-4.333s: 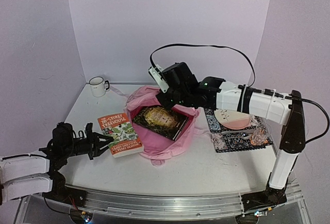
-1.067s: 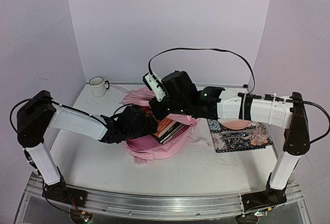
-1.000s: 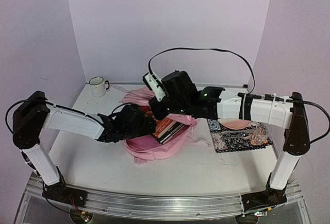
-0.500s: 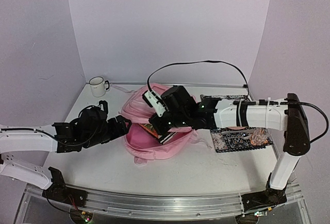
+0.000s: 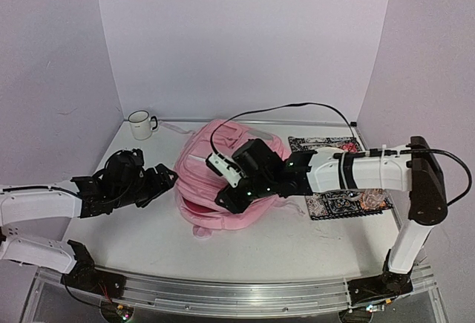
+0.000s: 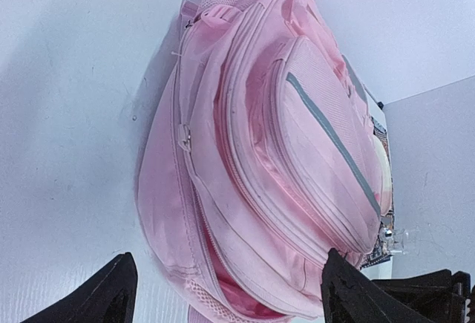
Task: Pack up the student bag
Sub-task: Place the largest pocket of the student bag, then hold the largest pocket of the student bag.
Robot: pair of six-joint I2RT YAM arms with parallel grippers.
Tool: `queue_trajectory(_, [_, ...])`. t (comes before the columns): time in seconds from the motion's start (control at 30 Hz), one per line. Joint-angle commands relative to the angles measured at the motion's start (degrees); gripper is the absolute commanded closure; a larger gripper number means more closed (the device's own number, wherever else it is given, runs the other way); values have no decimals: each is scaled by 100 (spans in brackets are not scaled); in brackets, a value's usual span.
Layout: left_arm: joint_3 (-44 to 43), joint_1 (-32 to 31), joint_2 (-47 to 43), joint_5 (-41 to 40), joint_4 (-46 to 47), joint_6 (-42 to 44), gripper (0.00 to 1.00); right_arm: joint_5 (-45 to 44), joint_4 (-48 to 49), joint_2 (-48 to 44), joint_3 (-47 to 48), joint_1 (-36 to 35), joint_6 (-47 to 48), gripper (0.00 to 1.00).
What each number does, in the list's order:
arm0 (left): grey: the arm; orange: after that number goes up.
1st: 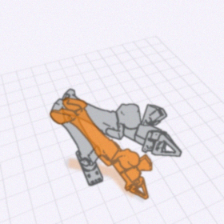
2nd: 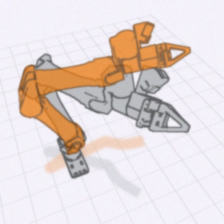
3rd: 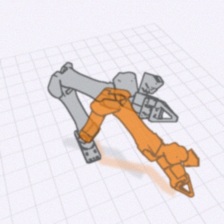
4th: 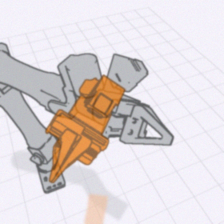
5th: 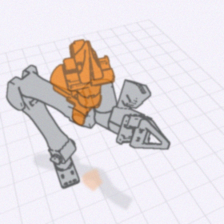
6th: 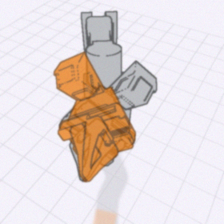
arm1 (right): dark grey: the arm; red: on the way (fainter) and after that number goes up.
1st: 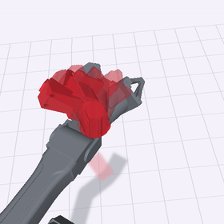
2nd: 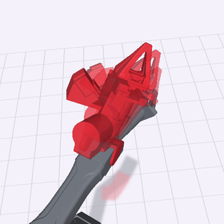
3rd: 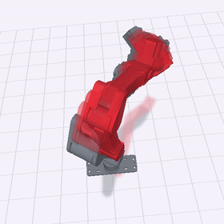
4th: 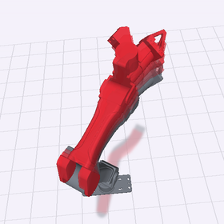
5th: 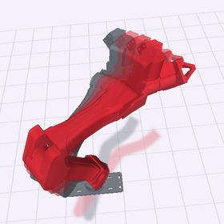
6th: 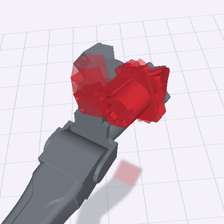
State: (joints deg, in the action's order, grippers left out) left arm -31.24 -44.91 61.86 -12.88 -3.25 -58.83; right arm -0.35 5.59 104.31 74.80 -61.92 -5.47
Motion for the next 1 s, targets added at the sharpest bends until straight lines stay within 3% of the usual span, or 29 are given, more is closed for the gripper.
queue_trajectory(0.0, [-90, 146, 322, 659, 645, 77, 13, -326, -432, -694, -332, 445, 217, 52])
queue_trajectory(0.2, [-390, 164, 855, 918, 783, 162, 12, -428, -503, -875, -1036, 1301, 333, 50])
queue_trajectory(0.47, [-251, 176, 1309, 1101, 953, 15, 12, -300, -428, -463, -1466, 2143, 377, 50])
queue_trajectory(0.97, [-228, 172, 1797, 1551, 1262, -134, 18, -857, -550, 462, -1168, 2222, 350, 62])
